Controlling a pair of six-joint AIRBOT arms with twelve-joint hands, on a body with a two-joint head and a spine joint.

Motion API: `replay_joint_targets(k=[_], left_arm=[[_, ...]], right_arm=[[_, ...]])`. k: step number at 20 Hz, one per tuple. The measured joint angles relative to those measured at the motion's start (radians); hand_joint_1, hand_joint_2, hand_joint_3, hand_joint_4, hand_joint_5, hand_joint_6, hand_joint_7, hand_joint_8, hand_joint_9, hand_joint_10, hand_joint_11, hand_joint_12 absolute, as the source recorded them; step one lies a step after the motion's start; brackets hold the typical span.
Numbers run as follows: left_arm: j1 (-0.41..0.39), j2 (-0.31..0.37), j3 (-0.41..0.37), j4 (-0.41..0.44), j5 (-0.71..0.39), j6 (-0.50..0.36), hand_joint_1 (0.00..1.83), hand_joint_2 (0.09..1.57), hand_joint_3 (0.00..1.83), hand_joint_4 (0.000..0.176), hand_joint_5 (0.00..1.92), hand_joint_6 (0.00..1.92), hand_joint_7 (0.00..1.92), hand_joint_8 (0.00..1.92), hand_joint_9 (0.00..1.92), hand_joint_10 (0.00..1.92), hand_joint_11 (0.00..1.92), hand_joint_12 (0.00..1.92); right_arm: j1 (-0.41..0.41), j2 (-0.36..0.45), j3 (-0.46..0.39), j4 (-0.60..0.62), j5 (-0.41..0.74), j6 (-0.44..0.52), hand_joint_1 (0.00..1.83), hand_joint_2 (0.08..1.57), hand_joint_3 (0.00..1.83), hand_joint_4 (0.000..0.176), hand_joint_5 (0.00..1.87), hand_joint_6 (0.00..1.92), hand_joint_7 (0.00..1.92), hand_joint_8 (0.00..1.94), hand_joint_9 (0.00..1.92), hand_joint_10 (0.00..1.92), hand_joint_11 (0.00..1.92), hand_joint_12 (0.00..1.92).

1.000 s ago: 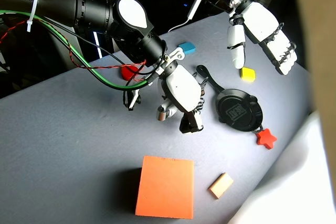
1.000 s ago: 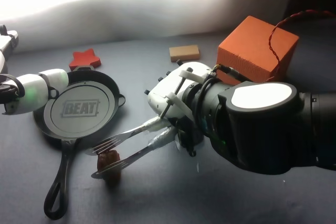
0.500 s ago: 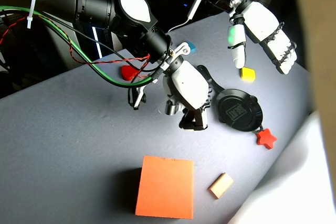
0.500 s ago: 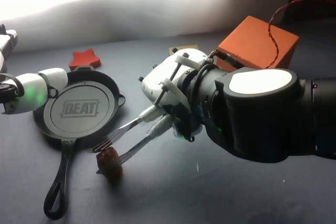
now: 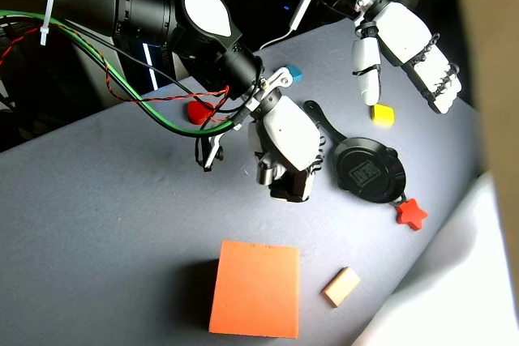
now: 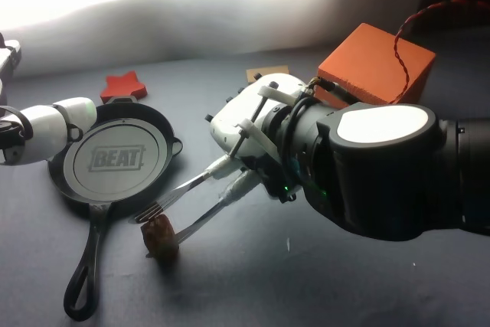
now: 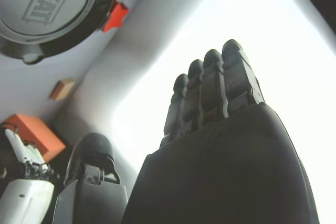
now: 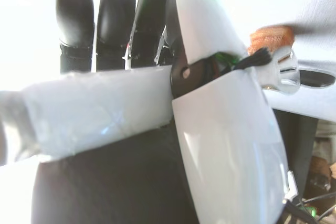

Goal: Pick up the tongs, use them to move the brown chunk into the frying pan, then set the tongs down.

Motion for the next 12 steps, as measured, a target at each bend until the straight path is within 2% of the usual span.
replay_joint_targets(k=[1,2,3,4,5,6,7,9,10,11,12], left_arm=[[0.0,0.0,0.0,0.0,0.0,0.0,0.0,1.18,0.0,0.0,0.04,0.0,0.06,0.0,0.04,0.0,0.0,0.0],[0.0,0.0,0.0,-0.001,0.0,0.0,0.0,1.18,0.0,0.0,0.04,0.0,0.07,0.0,0.04,0.0,0.0,0.0],[0.0,0.0,-0.002,-0.001,-0.001,0.0,0.0,1.17,0.0,0.0,0.04,0.01,0.07,0.01,0.04,0.01,0.01,0.01],[0.0,0.0,-0.004,0.0,-0.003,0.0,0.0,1.18,0.0,0.0,0.03,0.0,0.06,0.0,0.04,0.0,0.0,0.0],[0.0,0.0,-0.004,0.0,-0.001,0.0,0.0,1.18,0.0,0.0,0.03,0.0,0.06,0.0,0.03,0.0,0.0,0.0],[0.0,0.0,-0.004,0.0,-0.002,0.0,0.0,1.18,0.0,0.0,0.03,0.0,0.06,0.0,0.03,0.0,0.0,0.0],[0.0,0.0,-0.004,0.0,-0.002,0.0,0.0,1.18,0.0,0.0,0.04,0.01,0.07,0.01,0.05,0.01,0.01,0.01],[0.0,0.0,-0.004,-0.002,-0.005,0.0,0.0,1.18,0.0,0.0,0.04,0.0,0.07,0.0,0.04,0.0,0.01,0.01],[0.0,0.0,-0.004,-0.001,-0.005,0.0,0.0,1.18,0.0,0.0,0.05,0.01,0.07,0.0,0.04,0.0,0.02,0.01],[0.0,0.0,-0.004,-0.001,-0.005,0.0,0.0,1.18,0.0,0.0,0.05,0.01,0.07,0.0,0.04,0.0,0.02,0.01],[0.0,0.0,-0.004,-0.001,-0.006,0.0,0.0,1.18,0.0,0.0,0.05,0.01,0.07,0.0,0.05,0.01,0.02,0.02]], right_arm=[[0.0,0.0,0.0,-0.002,0.0,0.0,1.11,1.16,0.0,0.0,0.88,1.14,1.22,0.71,1.16,1.07,0.9,1.64],[0.0,0.0,0.0,-0.002,0.0,-0.003,1.03,1.18,0.0,0.003,0.86,1.2,1.28,0.61,1.19,1.08,0.92,1.65],[0.0,0.0,0.0,-0.002,0.0,-0.003,0.69,1.28,0.02,0.0,0.97,0.93,1.35,0.62,1.25,1.14,0.97,1.7],[0.0,0.0,0.0,-0.002,0.001,-0.005,0.43,1.36,0.02,0.0,1.05,0.84,1.39,0.75,1.28,1.26,1.02,1.75],[0.001,0.0,0.004,0.0,0.003,-0.005,0.33,1.39,0.01,0.0,1.09,0.89,1.39,0.93,1.3,1.37,1.04,1.79],[0.003,-0.005,0.013,-0.002,0.006,-0.004,0.26,1.41,0.01,0.0,1.15,1.14,1.42,1.12,1.34,1.43,1.08,1.74],[0.008,-0.005,0.014,-0.003,0.003,-0.005,0.28,1.43,0.01,0.0,1.17,1.39,1.45,1.31,1.38,1.56,1.15,1.8],[0.013,-0.005,0.013,-0.014,0.008,-0.006,0.32,1.45,0.01,0.0,1.19,1.53,1.49,1.43,1.48,1.68,1.32,1.9],[0.013,-0.005,0.014,-0.015,0.01,-0.006,0.34,1.48,0.0,0.107,1.28,1.63,1.54,1.47,1.55,1.68,1.4,1.87],[0.013,-0.005,0.013,-0.012,0.011,-0.005,0.38,1.5,0.0,0.162,1.31,1.71,1.54,1.57,1.57,1.74,1.45,1.89],[0.012,-0.005,0.013,-0.01,0.01,-0.006,0.52,1.5,0.0,0.173,1.31,1.88,1.52,1.83,1.59,1.89,1.56,1.92]])
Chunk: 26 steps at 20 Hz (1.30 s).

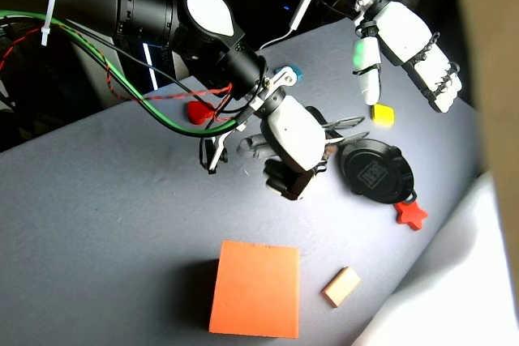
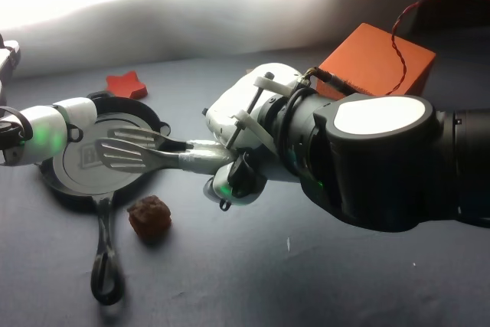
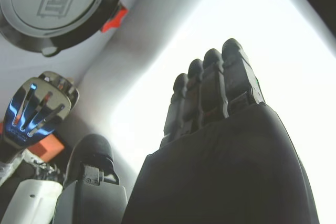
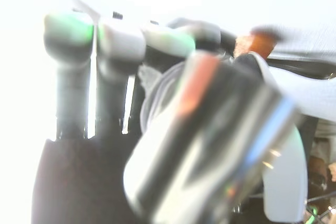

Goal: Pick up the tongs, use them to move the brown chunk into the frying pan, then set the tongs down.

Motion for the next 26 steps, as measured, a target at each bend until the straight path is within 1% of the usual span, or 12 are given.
replay_joint_targets(k=[2,8,14,15,16,17,18,19,21,24,25,26], left_arm=[[0.0,0.0,0.0,0.0,0.0,0.0,0.0,1.18,0.0,0.0,0.06,0.01,0.08,0.01,0.06,0.01,0.03,0.02],[0.0,0.0,-0.002,0.0,-0.001,0.0,0.0,1.19,0.0,0.0,0.04,0.0,0.07,0.0,0.04,0.0,0.01,0.02],[0.0,0.0,-0.006,-0.001,-0.002,0.0,0.0,1.19,0.0,0.0,0.05,0.01,0.08,0.01,0.05,0.01,0.02,0.04],[0.0,0.0,-0.006,-0.001,-0.002,0.0,0.0,1.19,0.0,0.0,0.03,0.0,0.06,0.0,0.04,0.0,0.01,0.04],[0.0,0.0,-0.006,-0.001,-0.002,0.0,0.0,1.19,0.0,0.0,0.03,0.0,0.06,0.0,0.04,0.0,0.01,0.04],[0.0,0.0,-0.006,-0.001,-0.002,0.0,0.0,1.19,0.0,0.0,0.05,0.01,0.08,0.01,0.05,0.01,0.01,0.04],[0.0,0.0,-0.006,-0.002,-0.003,0.0,0.0,1.19,0.0,0.0,0.04,0.0,0.07,0.0,0.04,0.0,0.0,0.04],[0.0,0.0,-0.006,-0.002,-0.002,0.0,0.0,1.19,0.0,0.0,0.04,0.0,0.07,0.0,0.04,0.0,0.0,0.04],[0.0,0.0,-0.006,-0.002,-0.003,0.0,0.0,1.19,0.0,0.0,0.03,0.0,0.06,0.0,0.04,0.0,0.0,0.04],[0.0,0.0,-0.006,-0.002,-0.005,0.0,0.0,1.19,0.0,0.0,0.03,0.0,0.07,0.0,0.04,0.0,0.0,0.04],[0.0,0.0,-0.007,-0.002,-0.006,0.0,0.0,1.18,0.0,0.0,0.05,0.0,0.08,0.0,0.05,0.0,0.0,0.09],[0.0,0.0,-0.007,-0.003,-0.006,0.0,0.0,1.18,0.0,0.0,0.05,0.0,0.07,0.0,0.05,0.0,0.0,0.07]], right_arm=[[0.0,0.001,0.0,0.0,0.0,-0.001,0.74,1.49,0.0,0.176,1.35,1.92,1.55,1.94,1.67,1.92,1.7,1.92],[0.0,0.016,-0.002,0.0,-0.008,-0.005,0.55,1.5,0.0,0.176,1.22,1.91,1.44,1.85,1.54,1.92,1.55,1.92],[0.01,0.044,-0.039,0.005,-0.01,-0.01,0.59,1.43,0.0,0.174,1.17,1.65,1.39,1.69,1.44,1.91,1.44,1.92],[0.011,0.049,-0.042,0.002,-0.01,-0.011,0.52,1.45,0.0,0.0,1.03,1.57,1.33,1.6,1.38,1.88,1.38,1.92],[0.011,0.053,-0.045,-0.001,-0.011,-0.012,0.52,1.45,0.0,0.0,1.03,1.57,1.33,1.6,1.38,1.88,1.38,1.92],[0.011,0.06,-0.052,0.0,-0.014,-0.012,0.57,1.43,0.0,0.0,0.94,1.41,1.28,1.51,1.35,1.83,1.3,1.92],[0.011,0.065,-0.059,0.002,-0.018,-0.013,0.91,1.31,0.0,0.0,0.75,1.39,1.2,1.3,1.23,1.74,1.12,1.92],[0.011,0.072,-0.068,0.003,-0.018,-0.013,0.98,1.27,0.0,0.0,0.74,1.39,1.19,1.18,1.18,1.66,1.03,1.92],[0.011,0.083,-0.082,0.005,-0.017,-0.016,0.99,1.25,0.0,0.0,0.75,1.36,1.13,0.89,1.02,1.44,0.76,1.92],[0.011,0.105,-0.099,0.006,-0.018,-0.022,1.03,1.24,0.0,0.0,0.76,1.33,1.12,0.56,0.98,1.21,0.71,1.76],[0.011,0.113,-0.104,0.007,-0.019,-0.025,0.82,1.25,0.0,0.0,0.76,0.91,1.12,0.51,0.96,1.15,0.7,1.71],[0.011,0.116,-0.107,0.006,-0.021,-0.027,0.98,1.25,0.0,0.0,0.75,1.25,1.12,0.51,0.96,1.16,0.71,1.7]])
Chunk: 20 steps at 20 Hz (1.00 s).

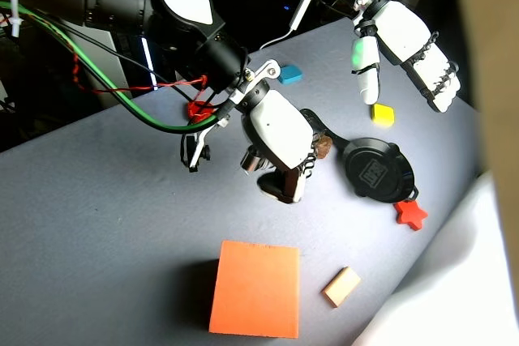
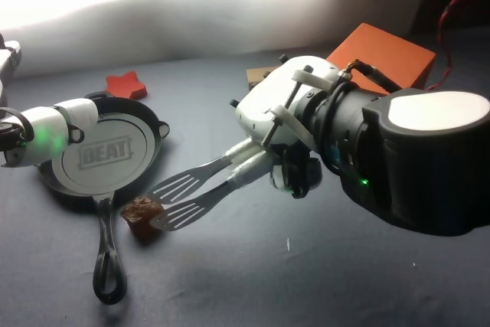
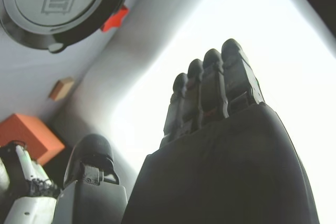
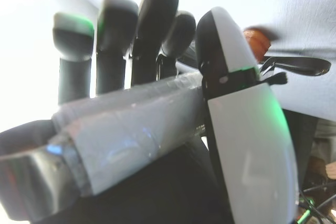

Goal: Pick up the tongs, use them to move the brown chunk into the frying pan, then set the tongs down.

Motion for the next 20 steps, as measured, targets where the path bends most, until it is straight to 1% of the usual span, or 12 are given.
replay_joint_targets(k=[1,2,5,10,12,13,14,15,17,18,19,20], left_arm=[[0.0,0.0,0.0,0.0,0.0,0.0,0.0,1.18,0.0,0.0,0.05,0.0,0.07,0.0,0.05,0.0,0.0,0.06],[0.0,0.0,0.0,0.0,-0.002,0.0,0.0,1.18,0.0,0.0,0.06,0.0,0.09,0.0,0.06,0.0,0.0,0.11],[0.0,0.0,0.0,-0.002,-0.005,0.0,0.0,1.18,0.0,0.0,0.05,0.0,0.08,0.0,0.06,0.0,0.0,0.09],[0.0,0.0,0.0,-0.003,-0.013,0.0,0.0,1.18,0.0,0.0,0.04,0.0,0.07,0.0,0.05,0.0,0.0,0.05],[0.0,0.0,0.0,-0.003,-0.014,0.0,0.0,1.18,0.0,0.0,0.04,0.0,0.07,0.0,0.05,0.0,0.0,0.05],[0.0,0.0,0.0,-0.003,-0.014,0.0,0.0,1.19,0.0,0.0,0.04,0.0,0.08,0.0,0.05,0.0,0.0,0.08],[0.0,0.0,-0.002,-0.003,-0.016,0.0,0.0,1.19,0.0,0.0,0.04,0.0,0.07,0.0,0.05,0.0,0.0,0.09],[0.0,0.0,-0.003,-0.003,-0.016,0.0,0.0,1.19,0.0,0.0,0.04,0.0,0.08,0.0,0.06,0.0,0.0,0.11],[0.0,0.0,-0.005,-0.004,-0.016,0.001,0.0,1.19,0.0,0.0,0.04,0.0,0.08,0.0,0.05,0.0,0.0,0.1],[0.0,0.0,-0.005,-0.003,-0.017,0.001,0.0,1.18,0.0,0.0,0.04,0.0,0.07,0.0,0.05,0.0,0.0,0.09],[0.0,0.0,-0.005,-0.003,-0.017,0.001,0.0,1.18,0.0,0.0,0.04,0.0,0.07,0.0,0.05,0.0,0.0,0.07],[0.0,0.0,-0.005,-0.003,-0.017,0.001,0.0,1.18,0.0,0.0,0.05,0.0,0.08,0.0,0.05,0.0,0.0,0.09]], right_arm=[[0.0,0.005,-0.005,0.0,-0.001,-0.004,1.0,1.26,0.0,0.0,0.73,1.35,1.11,0.52,0.95,1.16,0.71,1.7],[0.0,0.007,-0.006,-0.001,-0.001,-0.006,1.0,1.26,0.0,0.0,0.72,1.38,1.11,0.52,0.96,1.15,0.71,1.71],[0.0,0.018,-0.018,0.0,-0.001,-0.005,1.02,1.25,0.0,0.0,0.74,1.36,1.08,0.59,0.93,1.2,0.69,1.75],[0.0,0.024,-0.021,0.0,-0.005,-0.005,1.03,1.25,0.0,0.0,0.73,1.37,1.05,0.63,0.91,1.2,0.66,1.74],[0.0,0.02,-0.021,-0.041,-0.004,0.016,1.01,1.26,0.0,0.0,0.72,1.38,1.05,0.63,0.91,1.2,0.69,1.74],[0.0,0.016,-0.021,-0.099,0.0,0.034,0.84,1.25,0.0,0.0,0.72,0.95,1.04,0.63,0.9,1.2,0.68,1.73],[0.0,0.01,-0.018,-0.135,0.005,0.043,0.79,1.25,0.0,0.0,0.77,0.74,1.04,0.62,0.91,1.19,0.69,1.72],[0.003,0.005,-0.016,-0.143,0.009,0.045,0.78,1.25,0.0,0.0,0.8,0.64,1.05,0.62,0.91,1.19,0.68,1.73],[0.003,-0.026,0.0,-0.157,0.026,0.067,0.79,1.25,0.0,0.0,0.82,0.58,1.05,0.62,0.9,1.21,0.67,1.75],[-0.002,-0.045,0.011,-0.176,0.037,0.079,0.79,1.25,0.0,0.0,0.82,0.55,1.04,0.6,0.88,1.22,0.65,1.75],[-0.006,-0.065,0.026,-0.21,0.047,0.09,0.78,1.25,0.0,0.0,0.84,0.51,1.05,0.59,0.89,1.21,0.67,1.73],[-0.006,-0.079,0.041,-0.219,0.052,0.093,0.78,1.26,0.0,0.0,0.84,0.49,1.05,0.59,0.88,1.21,0.66,1.75]])
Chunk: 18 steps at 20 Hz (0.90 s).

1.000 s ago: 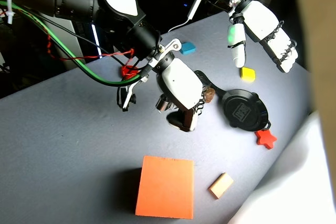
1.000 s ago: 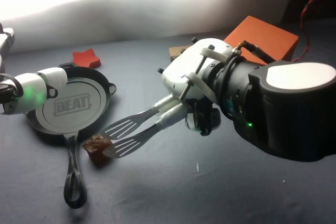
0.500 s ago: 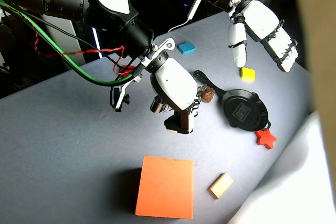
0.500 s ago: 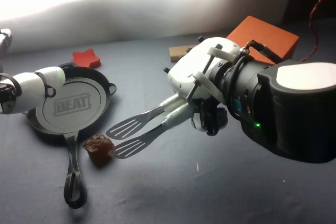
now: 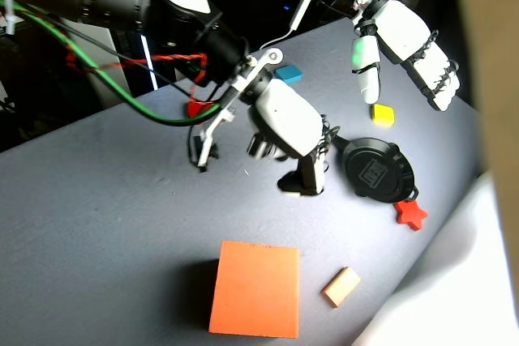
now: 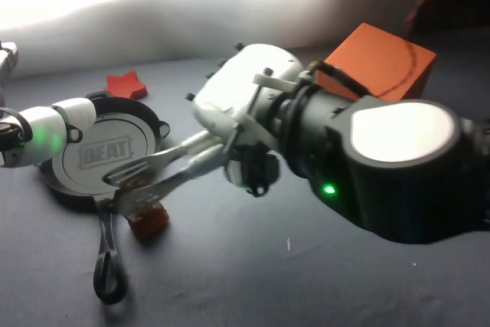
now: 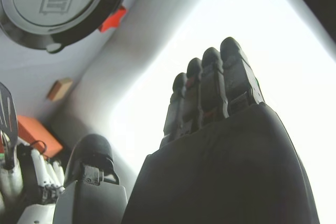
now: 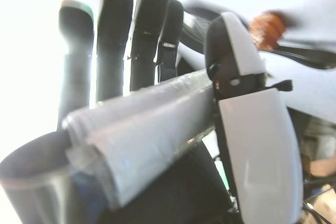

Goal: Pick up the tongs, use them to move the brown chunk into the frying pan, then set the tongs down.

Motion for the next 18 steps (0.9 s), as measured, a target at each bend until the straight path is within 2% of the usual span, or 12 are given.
replay_joint_targets(k=[7,11,15,18], left_arm=[[0.0,0.0,-0.001,0.0,-0.001,0.007,0.0,1.19,0.0,0.0,0.05,0.0,0.08,0.0,0.06,0.0,0.0,0.08],[0.0,0.0,-0.002,0.0,0.0,0.012,0.0,1.19,0.0,0.0,0.06,0.01,0.08,0.01,0.06,0.01,0.02,0.04],[-0.006,0.0,-0.002,-0.002,0.001,0.022,0.0,1.19,0.0,0.0,0.05,0.0,0.07,0.01,0.05,0.01,0.01,0.03],[-0.008,0.0,-0.002,-0.005,0.009,0.027,0.0,1.19,0.0,0.0,0.05,0.0,0.07,0.0,0.05,0.01,0.0,0.03]], right_arm=[[-0.031,-0.031,0.052,-0.061,0.008,0.032,0.77,1.26,0.0,0.0,0.84,0.48,1.04,0.6,0.88,1.23,0.65,1.76],[-0.05,-0.031,0.052,-0.07,0.016,0.039,0.78,1.25,0.0,0.0,0.83,0.37,0.99,0.64,0.8,1.31,0.62,1.81],[-0.054,-0.031,0.053,-0.073,0.02,0.046,0.79,1.23,0.0,0.0,0.86,0.26,1.01,0.58,0.83,1.26,0.68,1.77],[-0.061,-0.03,0.053,-0.07,0.023,0.05,0.79,1.23,0.0,0.0,0.85,0.25,1.0,0.58,0.82,1.29,0.68,1.78]])
